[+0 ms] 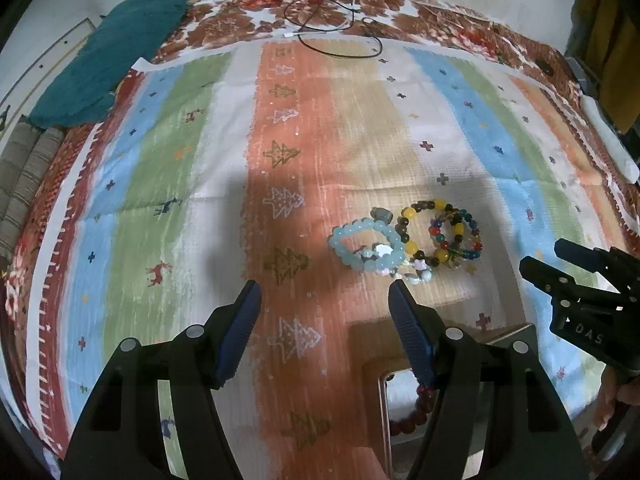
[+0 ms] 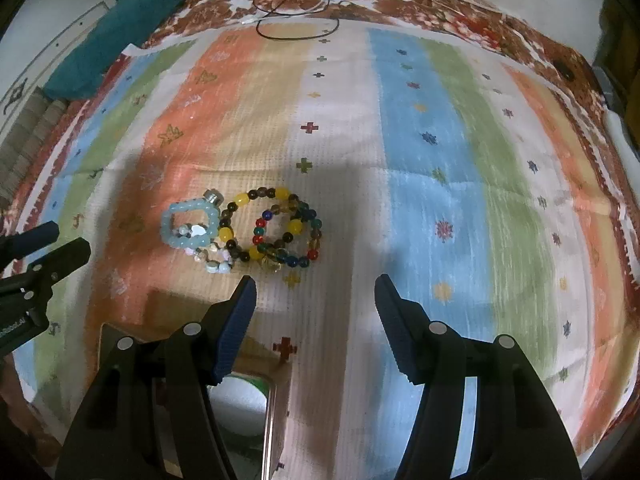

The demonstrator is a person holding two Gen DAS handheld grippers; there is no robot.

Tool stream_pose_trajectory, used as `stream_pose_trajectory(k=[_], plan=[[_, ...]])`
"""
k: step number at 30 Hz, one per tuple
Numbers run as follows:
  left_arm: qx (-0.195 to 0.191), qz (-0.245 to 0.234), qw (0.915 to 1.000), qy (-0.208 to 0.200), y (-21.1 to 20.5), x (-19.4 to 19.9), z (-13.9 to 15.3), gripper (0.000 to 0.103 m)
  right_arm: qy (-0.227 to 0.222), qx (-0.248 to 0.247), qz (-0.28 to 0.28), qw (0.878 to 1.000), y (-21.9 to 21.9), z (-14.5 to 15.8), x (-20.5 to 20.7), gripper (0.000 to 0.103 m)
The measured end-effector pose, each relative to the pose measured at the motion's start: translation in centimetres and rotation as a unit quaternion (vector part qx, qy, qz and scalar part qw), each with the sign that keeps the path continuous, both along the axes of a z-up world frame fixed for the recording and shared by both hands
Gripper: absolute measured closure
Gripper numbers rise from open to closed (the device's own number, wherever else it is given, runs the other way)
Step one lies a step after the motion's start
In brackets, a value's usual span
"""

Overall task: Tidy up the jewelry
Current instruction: 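Move both open tools back to the remaining bracelets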

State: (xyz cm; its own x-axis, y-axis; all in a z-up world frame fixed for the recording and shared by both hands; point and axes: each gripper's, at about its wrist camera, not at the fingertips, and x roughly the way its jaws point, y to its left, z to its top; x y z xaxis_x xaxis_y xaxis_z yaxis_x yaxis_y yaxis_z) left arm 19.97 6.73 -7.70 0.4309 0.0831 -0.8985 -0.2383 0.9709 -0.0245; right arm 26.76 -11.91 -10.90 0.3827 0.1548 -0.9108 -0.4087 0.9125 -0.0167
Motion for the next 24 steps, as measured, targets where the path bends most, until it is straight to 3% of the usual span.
stream_pose_trajectory(k=[16, 24], plan=[[0.002, -0.002, 0.9996, 0.029, 0.7, 3.3, -2.7, 0.037, 0.015, -0.020, 0.011, 1.000, 1.5, -1.8, 2.5, 0.042], [-0.005, -0.003, 0.9994, 0.035, 1.2, 4.9, -3.8, 0.041, 0.036, -0.025, 0.010, 0.999, 2.1, -3.4, 4.1, 0.049]])
